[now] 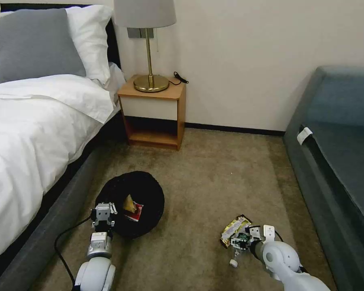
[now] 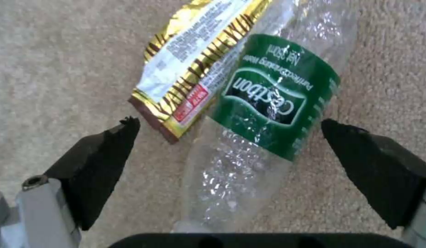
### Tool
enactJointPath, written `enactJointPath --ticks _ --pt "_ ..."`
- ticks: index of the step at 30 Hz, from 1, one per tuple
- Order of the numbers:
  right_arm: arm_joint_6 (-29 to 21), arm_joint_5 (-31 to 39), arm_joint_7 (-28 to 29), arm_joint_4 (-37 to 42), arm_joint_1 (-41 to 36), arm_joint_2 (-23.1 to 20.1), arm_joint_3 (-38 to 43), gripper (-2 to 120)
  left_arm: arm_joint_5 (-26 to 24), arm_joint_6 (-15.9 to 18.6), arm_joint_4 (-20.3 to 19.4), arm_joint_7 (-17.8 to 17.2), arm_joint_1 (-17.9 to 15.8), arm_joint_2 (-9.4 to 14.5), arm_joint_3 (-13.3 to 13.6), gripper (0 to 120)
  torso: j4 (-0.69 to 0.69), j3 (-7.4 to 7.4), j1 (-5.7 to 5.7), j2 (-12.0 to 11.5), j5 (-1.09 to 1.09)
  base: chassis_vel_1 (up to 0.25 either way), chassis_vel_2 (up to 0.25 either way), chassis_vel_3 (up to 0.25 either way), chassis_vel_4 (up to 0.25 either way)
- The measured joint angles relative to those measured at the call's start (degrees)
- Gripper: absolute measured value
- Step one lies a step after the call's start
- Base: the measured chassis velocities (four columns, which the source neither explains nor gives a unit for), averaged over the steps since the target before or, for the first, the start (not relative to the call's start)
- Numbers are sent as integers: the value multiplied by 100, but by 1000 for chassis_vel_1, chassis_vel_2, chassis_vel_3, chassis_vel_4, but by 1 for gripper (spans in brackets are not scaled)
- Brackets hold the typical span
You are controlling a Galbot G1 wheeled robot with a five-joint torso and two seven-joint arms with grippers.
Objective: Pick up the trash bin, then pick up the garbage on the floor and place it into the trash bin.
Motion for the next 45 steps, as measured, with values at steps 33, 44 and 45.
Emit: enactJointPath --ticks 33,44,45 --pt "351 -550 -546 -693 112 226 37 53 175 -25 8 12 74 14 80 4 0 0 0 0 0 0 0 0 0" --pt "399 -706 -601 -594 -26 238 148 23 194 -63 -9 16 123 2 70 4 0 0 0 0 0 0 0 0 0" --pt "408 -737 -610 -578 -54 238 169 21 194 -76 -12 17 134 10 61 4 0 0 0 0 0 0 0 0 0"
